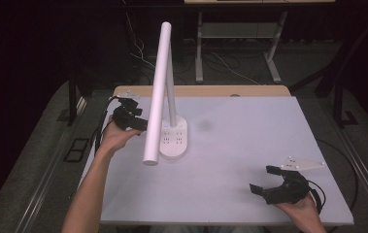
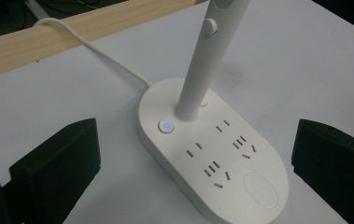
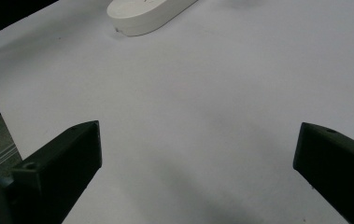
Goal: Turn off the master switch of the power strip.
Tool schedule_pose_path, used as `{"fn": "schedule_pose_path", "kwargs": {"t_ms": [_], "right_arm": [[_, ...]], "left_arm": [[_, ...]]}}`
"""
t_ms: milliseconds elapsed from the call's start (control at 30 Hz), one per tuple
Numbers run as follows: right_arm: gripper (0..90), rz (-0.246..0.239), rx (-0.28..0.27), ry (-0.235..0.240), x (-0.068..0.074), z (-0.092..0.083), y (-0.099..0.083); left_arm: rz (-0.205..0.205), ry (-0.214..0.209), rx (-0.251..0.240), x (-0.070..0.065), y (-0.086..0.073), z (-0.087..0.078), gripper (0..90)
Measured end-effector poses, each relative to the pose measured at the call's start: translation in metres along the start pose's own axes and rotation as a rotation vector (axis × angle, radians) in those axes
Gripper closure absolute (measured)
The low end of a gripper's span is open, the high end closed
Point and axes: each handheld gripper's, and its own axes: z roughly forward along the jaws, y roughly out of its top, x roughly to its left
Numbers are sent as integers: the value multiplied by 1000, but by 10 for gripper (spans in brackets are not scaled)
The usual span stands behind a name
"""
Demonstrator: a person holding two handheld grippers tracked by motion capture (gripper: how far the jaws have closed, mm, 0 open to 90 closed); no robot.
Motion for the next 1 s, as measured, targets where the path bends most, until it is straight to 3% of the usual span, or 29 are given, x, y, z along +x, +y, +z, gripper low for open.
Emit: {"fn": "schedule_pose_path", "kwargs": {"t_ms": [267,667,733,1000], "right_arm": [[4,1,2,2,0,0,0],[4,-5,7,3,-1,0,0],[4,-7,9,5,-1,0,0],[4,-9,13,6,-1,0,0]], "left_arm": [[-18,8,11,5,-1,13,2],[-70,30,-24,13,-3,23,38],[-95,32,-33,13,-3,25,61],[-123,40,-56,17,-4,28,156]]}}
